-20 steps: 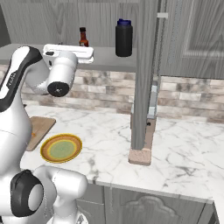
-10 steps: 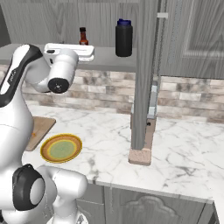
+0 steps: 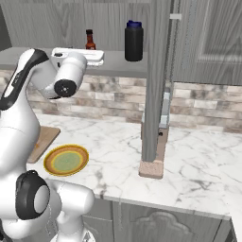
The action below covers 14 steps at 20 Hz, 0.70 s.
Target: Pick the shrimp from the plate and place it on the cutting board. Then pick the condiment bottle from the cabinet and place it next to the cutting board.
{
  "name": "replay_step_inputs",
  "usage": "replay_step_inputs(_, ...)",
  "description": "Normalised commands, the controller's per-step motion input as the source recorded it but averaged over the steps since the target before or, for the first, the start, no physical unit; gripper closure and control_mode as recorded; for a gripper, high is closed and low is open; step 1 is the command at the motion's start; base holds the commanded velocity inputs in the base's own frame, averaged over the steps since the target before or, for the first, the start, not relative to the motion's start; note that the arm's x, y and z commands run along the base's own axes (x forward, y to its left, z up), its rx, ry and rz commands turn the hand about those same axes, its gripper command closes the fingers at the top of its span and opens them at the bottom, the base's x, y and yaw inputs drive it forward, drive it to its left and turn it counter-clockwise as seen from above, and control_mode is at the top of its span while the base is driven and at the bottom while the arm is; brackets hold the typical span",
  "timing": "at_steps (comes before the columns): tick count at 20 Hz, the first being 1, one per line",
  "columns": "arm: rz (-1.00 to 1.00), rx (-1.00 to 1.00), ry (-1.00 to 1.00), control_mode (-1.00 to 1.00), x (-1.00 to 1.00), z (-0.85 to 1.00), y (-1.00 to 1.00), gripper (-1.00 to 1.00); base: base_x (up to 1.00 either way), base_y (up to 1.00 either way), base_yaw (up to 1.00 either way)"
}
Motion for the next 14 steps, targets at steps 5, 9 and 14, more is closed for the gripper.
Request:
replay_step_inputs(5,-0.02,0.00,0.08,-1.00,0.08,0.24,0.00,-1.00,0.00,0.00,0.00)
replay_step_inputs(9,0.00,0.00,0.05,-1.00,0.00,0.32,0.00,-1.00,0.00,0.00,0.00)
replay_step_inputs(14,0.00,0.00,0.02,-1.00,0.00,0.27,0.00,-1.00,0.00,0.00,0.00)
